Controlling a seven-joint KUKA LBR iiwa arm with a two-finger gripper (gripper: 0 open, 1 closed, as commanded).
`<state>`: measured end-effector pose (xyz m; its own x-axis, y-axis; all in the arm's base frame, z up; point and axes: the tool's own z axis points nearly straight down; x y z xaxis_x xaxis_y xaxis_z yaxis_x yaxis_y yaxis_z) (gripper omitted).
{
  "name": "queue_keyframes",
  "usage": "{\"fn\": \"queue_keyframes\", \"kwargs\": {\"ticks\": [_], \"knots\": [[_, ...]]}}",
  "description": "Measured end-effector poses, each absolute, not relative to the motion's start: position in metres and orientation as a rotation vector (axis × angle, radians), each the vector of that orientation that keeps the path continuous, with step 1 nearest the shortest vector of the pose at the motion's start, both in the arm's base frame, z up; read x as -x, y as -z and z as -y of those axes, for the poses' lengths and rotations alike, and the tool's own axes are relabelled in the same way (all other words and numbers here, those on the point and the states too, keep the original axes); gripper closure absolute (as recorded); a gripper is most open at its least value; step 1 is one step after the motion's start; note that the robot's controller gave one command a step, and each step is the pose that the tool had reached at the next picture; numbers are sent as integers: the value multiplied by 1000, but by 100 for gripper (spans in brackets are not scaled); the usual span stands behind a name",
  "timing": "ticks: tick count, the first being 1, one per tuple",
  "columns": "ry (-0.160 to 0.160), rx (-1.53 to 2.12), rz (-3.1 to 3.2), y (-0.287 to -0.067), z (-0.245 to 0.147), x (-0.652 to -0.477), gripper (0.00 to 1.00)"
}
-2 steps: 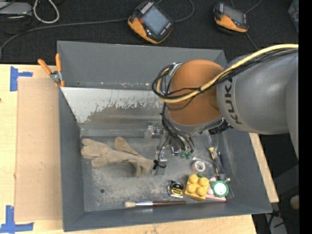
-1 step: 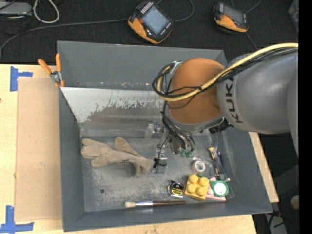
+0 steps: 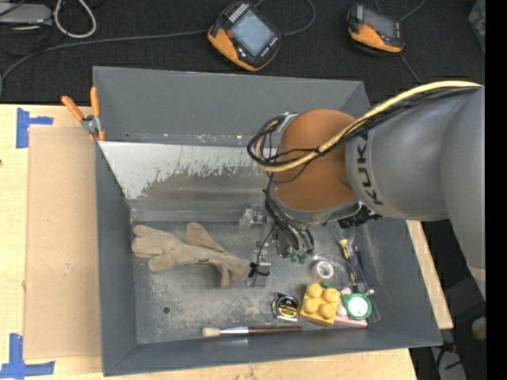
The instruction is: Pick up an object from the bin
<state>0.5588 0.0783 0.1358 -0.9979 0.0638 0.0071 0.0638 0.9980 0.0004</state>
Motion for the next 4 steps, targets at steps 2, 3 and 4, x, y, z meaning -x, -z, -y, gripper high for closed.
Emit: {"fn": "queue_keyframes", "kwargs": {"ticks": [2,3,4], "knots": [[2,105,3131,-183,-90,-571,0],[3,78,3135,-173,-97,-551,0],[1,10,3129,-86,-104,-580,0]]}}
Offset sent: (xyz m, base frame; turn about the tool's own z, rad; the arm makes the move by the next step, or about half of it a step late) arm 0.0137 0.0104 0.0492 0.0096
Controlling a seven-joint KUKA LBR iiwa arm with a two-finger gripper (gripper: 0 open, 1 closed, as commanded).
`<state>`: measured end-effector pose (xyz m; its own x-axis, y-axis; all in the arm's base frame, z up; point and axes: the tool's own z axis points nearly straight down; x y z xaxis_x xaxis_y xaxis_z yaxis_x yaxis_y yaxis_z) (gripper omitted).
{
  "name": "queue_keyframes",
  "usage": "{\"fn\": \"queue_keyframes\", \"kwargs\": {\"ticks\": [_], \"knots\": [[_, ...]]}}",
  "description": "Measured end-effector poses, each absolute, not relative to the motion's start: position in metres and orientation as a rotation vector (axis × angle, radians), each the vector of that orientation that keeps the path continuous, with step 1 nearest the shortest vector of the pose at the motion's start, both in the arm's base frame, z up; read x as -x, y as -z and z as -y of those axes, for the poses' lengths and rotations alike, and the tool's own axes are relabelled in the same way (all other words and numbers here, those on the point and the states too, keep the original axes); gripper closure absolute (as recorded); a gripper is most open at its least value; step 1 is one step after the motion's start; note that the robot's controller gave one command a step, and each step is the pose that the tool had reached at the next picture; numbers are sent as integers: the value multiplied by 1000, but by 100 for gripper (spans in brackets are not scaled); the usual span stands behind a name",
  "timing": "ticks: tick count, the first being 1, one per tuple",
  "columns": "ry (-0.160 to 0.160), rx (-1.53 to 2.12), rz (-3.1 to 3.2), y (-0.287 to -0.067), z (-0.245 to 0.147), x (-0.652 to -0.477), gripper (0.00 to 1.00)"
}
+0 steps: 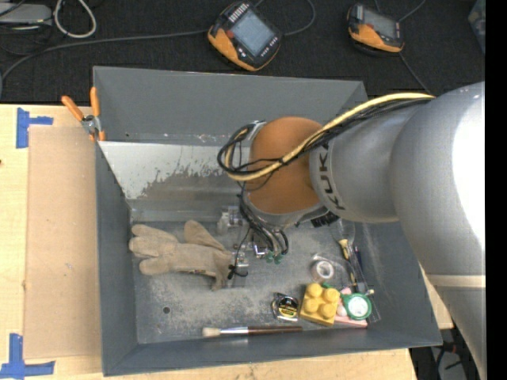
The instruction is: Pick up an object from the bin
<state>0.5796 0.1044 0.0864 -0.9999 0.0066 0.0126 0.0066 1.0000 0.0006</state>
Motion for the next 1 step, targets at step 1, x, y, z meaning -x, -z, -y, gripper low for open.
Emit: {"fn": "queue_keyframes", "kwargs": {"ticks": [1], "knots": [[7,144,3143,-117,-104,-577,0]]}}
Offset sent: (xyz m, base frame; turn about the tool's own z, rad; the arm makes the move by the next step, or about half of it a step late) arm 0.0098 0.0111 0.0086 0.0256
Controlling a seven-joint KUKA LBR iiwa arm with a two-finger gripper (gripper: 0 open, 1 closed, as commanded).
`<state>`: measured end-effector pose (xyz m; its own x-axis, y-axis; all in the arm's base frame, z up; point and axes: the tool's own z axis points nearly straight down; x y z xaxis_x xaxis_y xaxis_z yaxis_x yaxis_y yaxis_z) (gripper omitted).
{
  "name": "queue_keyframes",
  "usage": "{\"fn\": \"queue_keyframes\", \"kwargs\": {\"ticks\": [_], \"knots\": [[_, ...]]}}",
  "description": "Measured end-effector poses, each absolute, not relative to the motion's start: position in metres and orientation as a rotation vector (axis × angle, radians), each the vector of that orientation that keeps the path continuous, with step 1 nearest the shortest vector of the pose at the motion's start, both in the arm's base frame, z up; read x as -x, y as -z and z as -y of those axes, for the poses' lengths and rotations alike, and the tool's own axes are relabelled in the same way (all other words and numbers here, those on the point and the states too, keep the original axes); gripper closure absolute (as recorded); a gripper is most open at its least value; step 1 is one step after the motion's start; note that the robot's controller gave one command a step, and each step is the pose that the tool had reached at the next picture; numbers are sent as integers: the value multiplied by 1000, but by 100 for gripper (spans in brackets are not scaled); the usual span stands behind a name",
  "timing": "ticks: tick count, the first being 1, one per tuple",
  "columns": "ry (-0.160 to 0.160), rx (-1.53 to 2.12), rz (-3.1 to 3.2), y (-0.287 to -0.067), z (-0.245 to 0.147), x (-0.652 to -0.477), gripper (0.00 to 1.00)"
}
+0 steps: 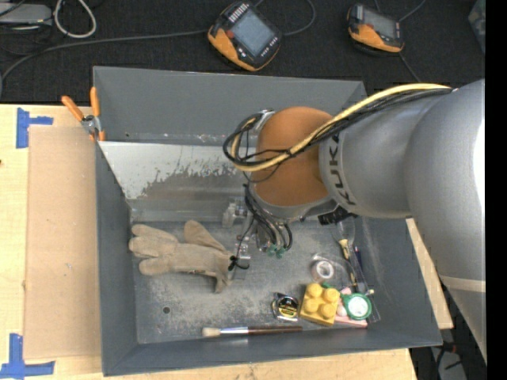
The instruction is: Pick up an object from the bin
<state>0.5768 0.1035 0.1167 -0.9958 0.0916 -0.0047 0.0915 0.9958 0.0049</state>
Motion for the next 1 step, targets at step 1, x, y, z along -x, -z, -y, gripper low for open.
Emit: {"fn": "queue_keyframes", "kwargs": {"ticks": [1], "knots": [[-3,-54,-3150,-94,-114,-589,0]]}}
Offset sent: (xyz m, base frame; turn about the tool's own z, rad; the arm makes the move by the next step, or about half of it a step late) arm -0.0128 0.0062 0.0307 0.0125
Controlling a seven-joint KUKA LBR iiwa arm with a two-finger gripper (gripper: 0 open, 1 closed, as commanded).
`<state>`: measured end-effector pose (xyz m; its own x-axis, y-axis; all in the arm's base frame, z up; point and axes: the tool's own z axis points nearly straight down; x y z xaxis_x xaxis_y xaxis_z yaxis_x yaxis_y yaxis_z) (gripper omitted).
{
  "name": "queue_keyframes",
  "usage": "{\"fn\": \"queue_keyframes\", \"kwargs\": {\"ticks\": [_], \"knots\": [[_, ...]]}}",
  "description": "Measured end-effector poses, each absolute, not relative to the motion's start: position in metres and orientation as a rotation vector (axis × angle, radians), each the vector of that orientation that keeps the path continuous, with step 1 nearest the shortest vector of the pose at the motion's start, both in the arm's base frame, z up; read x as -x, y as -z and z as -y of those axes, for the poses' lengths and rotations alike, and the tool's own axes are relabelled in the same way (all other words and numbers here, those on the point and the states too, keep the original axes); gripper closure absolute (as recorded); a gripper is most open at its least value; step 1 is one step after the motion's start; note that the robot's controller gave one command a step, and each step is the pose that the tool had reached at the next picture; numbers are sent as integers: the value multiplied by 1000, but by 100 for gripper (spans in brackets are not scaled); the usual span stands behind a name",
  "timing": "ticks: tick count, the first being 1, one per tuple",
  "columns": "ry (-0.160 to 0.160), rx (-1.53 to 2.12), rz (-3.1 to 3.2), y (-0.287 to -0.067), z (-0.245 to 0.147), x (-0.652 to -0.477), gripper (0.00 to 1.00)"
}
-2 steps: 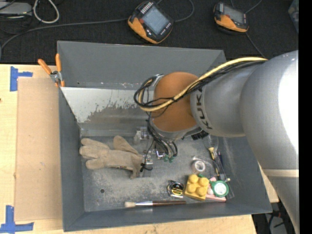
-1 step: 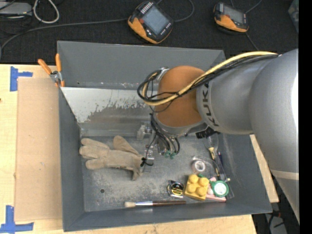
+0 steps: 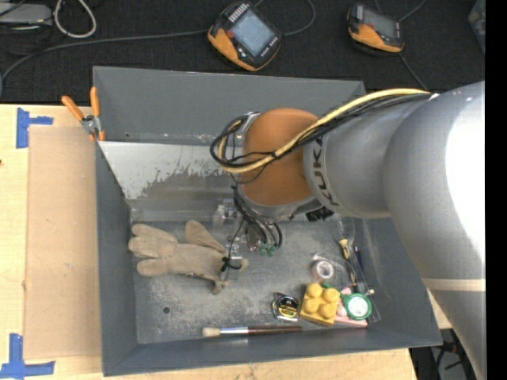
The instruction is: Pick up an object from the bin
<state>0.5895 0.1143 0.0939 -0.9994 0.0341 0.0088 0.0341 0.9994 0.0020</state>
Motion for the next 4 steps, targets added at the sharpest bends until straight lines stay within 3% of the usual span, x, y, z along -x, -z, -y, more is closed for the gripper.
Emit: {"fn": "queue_keyframes", "kwargs": {"ticks": [1,2,3,4], "knots": [[9,165,3144,-150,-110,-564,0],[2,166,3119,-79,-128,-564,0],[10,253,3138,-102,-108,-564,100],[10,255,3138,-102,-108,-564,100]]}}
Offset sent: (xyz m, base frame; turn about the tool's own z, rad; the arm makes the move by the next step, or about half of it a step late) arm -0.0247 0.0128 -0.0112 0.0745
